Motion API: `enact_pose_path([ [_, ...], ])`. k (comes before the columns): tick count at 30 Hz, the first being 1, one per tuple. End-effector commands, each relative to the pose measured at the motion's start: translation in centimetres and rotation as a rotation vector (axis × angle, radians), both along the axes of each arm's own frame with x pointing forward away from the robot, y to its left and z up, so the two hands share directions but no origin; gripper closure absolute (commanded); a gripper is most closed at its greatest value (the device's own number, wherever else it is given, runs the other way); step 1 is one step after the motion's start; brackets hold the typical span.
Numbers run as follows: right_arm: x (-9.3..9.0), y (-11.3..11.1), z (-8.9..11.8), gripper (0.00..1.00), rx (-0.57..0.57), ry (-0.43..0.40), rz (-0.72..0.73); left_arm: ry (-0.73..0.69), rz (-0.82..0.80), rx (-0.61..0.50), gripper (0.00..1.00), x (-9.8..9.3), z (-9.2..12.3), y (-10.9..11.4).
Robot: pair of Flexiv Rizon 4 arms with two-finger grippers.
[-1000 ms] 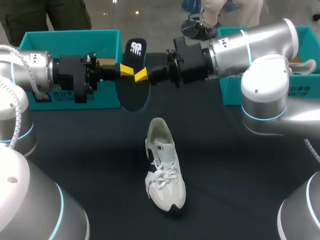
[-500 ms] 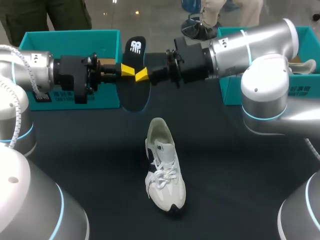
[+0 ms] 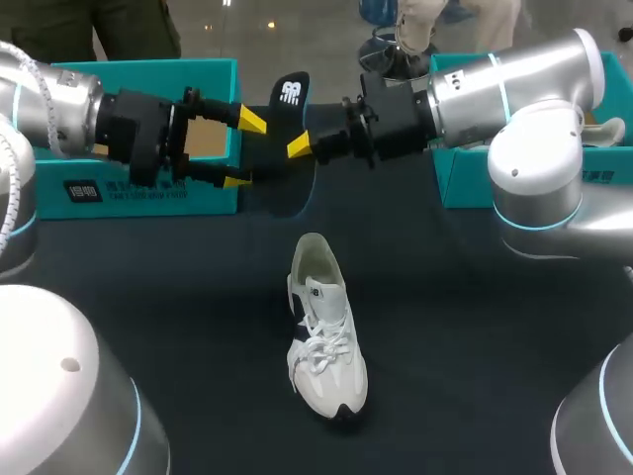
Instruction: Take the shoe out of the shoebox, open the shoe tongue, remove and reinsert the insole, then place the shoe into the shoebox
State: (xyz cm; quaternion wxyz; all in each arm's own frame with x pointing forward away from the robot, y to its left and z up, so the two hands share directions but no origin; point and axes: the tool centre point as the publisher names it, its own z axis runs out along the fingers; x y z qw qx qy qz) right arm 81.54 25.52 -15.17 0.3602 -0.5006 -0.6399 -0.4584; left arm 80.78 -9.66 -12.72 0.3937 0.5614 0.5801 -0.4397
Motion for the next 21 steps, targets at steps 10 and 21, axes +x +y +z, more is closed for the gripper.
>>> enact_pose_path([
  [10,0.21,-0.78,-0.46,1.0,-0.005,0.017,0.001,0.012,-0.05,0.052,0.0,-0.01,0.67,1.5],
  [21,0.21,-0.78,-0.46,1.0,-0.005,0.017,0.001,0.012,-0.05,0.052,0.0,-0.01,0.67,1.5],
])
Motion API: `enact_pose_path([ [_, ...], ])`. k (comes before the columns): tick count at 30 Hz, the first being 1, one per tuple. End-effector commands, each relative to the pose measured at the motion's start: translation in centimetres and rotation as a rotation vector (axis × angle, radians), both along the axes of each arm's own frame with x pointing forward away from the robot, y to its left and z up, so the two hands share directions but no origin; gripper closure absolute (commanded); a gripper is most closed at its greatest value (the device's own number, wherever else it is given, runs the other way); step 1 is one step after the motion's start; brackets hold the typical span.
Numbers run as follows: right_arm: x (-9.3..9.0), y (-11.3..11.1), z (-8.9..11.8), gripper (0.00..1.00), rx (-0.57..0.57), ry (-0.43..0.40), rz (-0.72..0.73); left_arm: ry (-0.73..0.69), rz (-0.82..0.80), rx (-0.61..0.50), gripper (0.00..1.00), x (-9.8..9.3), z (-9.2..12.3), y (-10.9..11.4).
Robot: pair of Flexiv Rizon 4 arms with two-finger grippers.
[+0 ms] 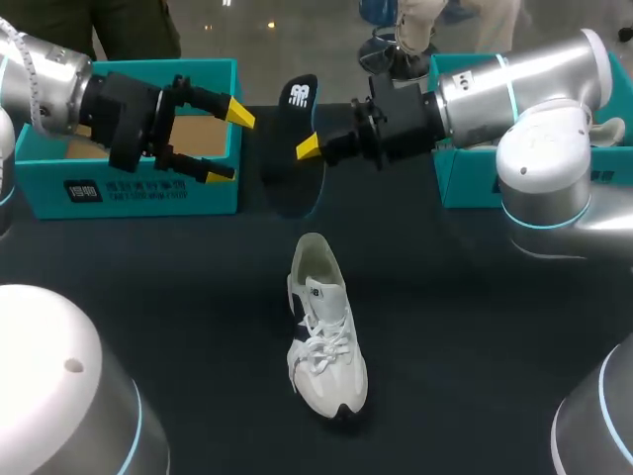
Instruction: Take the shoe out of the shoebox, open the shoe tongue, remove and reinsert the insole, then place the shoe into the shoebox
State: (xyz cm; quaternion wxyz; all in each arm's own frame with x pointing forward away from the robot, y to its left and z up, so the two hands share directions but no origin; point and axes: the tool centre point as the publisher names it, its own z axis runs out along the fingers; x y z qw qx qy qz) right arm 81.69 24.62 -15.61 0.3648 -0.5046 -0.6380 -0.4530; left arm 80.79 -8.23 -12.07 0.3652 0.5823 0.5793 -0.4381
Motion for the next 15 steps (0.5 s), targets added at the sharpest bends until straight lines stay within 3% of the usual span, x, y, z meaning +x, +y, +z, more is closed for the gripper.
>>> enact_pose_path([
  [1,0.1,0.1,0.0,1.0,-0.002,0.001,0.0,-0.001,-0.001,0.003,0.0,0.0,0.0,0.1],
  [4,0.1,0.1,0.0,1.0,-0.002,0.001,0.0,-0.001,-0.001,0.003,0.0,0.0,0.0,0.1],
  [12,0.1,0.1,0.0,1.0,-0.002,0.001,0.0,0.059,0.304,0.319,0.0,0.7,-1.8,1.1],
  [15,0.1,0.1,0.0,1.0,-0.002,0.001,0.0,0.155,0.36,0.366,0.0,1.5,-2.2,2.6],
])
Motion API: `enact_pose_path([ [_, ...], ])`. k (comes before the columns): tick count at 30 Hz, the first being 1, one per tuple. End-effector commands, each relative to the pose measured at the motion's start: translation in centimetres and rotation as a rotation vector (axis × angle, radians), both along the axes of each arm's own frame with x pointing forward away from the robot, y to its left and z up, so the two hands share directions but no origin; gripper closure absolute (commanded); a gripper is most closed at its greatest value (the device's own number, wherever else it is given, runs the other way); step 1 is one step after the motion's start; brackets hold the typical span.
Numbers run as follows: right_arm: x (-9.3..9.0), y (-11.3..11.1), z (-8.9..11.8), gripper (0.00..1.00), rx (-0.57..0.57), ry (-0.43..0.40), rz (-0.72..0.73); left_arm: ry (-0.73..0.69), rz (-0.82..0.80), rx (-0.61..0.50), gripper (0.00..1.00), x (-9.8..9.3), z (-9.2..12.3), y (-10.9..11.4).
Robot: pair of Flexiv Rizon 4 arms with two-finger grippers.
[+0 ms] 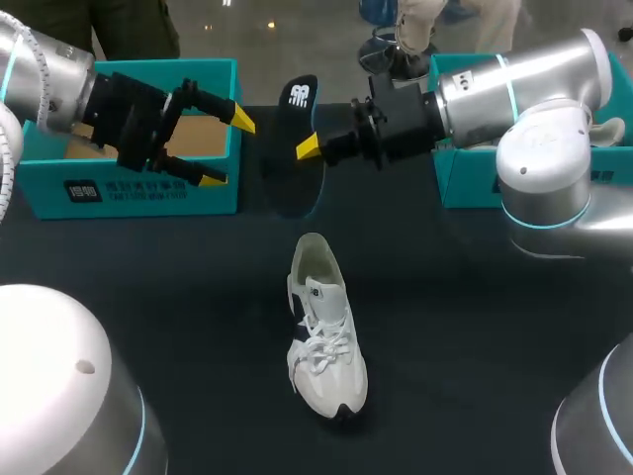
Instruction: Take the shoe out of the shoebox, open the shoe tongue, remove and reinsert the insole, then place the shoe into the shoebox
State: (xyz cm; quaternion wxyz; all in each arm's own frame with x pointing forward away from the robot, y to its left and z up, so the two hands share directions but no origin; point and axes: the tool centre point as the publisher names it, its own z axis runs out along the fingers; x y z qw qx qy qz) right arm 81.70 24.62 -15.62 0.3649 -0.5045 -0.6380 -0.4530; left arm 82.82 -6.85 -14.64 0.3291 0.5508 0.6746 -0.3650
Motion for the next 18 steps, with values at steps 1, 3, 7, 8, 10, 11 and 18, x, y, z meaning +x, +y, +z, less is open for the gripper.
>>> enact_pose_path([
  [1,0.0,0.1,0.0,1.0,-0.002,0.001,0.0,0.102,0.214,0.196,0.0,-0.4,0.2,1.6],
  [3,0.0,0.1,0.0,1.0,-0.002,0.001,0.0,0.152,0.223,0.218,0.0,-0.4,-0.1,2.6],
  [7,0.0,0.1,0.0,1.0,-0.002,0.001,0.0,0.224,0.24,0.275,0.0,-0.4,-0.7,4.2],
  [8,0.0,0.1,0.0,1.0,-0.002,0.001,0.0,0.251,0.231,0.284,0.0,-0.4,-0.8,4.5],
  [10,0.0,0.1,0.0,1.0,-0.002,0.001,0.0,0.261,0.263,0.328,0.0,-0.4,-1.2,5.1],
  [11,0.0,0.1,0.0,1.0,-0.002,0.001,0.0,0.291,0.26,0.348,0.0,-0.4,-1.4,5.4],
  [18,0.0,0.1,0.0,1.0,-0.002,0.001,0.0,0.448,0.242,0.385,0.0,-0.9,-2.6,7.5],
])
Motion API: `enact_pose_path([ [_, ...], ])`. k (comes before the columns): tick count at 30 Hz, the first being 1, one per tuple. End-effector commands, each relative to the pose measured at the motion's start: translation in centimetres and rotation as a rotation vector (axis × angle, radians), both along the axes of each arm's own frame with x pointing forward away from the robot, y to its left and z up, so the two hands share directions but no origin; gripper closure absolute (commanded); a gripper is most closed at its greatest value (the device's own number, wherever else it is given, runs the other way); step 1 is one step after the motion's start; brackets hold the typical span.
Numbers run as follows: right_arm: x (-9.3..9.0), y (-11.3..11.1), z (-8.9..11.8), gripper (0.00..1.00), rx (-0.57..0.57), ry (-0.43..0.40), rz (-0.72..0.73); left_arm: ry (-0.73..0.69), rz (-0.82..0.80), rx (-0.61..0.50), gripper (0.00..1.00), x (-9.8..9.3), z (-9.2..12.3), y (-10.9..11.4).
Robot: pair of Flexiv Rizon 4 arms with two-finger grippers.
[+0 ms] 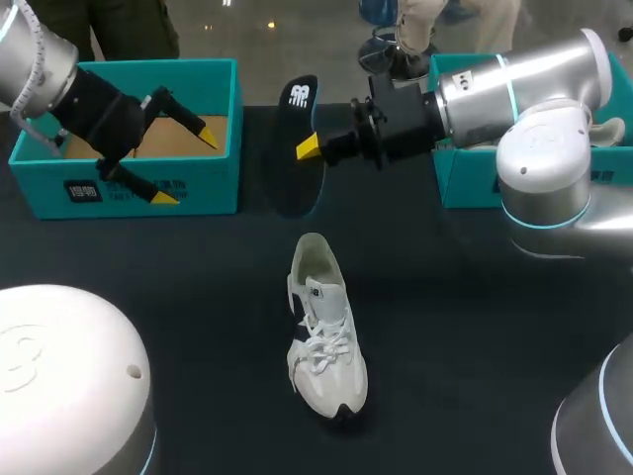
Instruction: Take the shoe out of the shoebox, open the shoe tongue, remove and reinsert the insole, then place the shoe into the shoebox
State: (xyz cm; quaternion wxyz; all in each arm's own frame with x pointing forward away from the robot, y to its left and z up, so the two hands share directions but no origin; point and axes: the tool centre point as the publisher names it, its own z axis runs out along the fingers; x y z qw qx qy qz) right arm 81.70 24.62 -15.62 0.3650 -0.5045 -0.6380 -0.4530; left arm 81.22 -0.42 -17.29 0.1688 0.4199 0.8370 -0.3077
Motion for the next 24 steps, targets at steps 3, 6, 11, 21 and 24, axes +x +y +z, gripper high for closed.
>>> enact_pose_path([
  [3,0.0,0.1,0.0,1.0,-0.002,0.001,0.0,0.111,-0.083,0.025,0.0,0.3,-0.1,1.6],
  [6,0.0,0.1,0.0,1.0,-0.002,0.001,0.0,0.081,-0.134,0.001,0.0,-0.1,0.0,1.8],
  [11,0.0,0.1,0.0,1.0,-0.002,0.001,0.0,0.081,-0.134,0.001,0.0,-0.1,0.0,1.8],
  [21,0.0,0.1,0.0,1.0,-0.002,0.001,0.0,0.125,-0.008,0.154,0.0,-0.1,0.1,0.8],
  [24,0.0,0.1,0.0,1.0,-0.002,0.001,0.0,0.147,0.071,0.284,0.0,-0.9,-0.7,0.7],
])
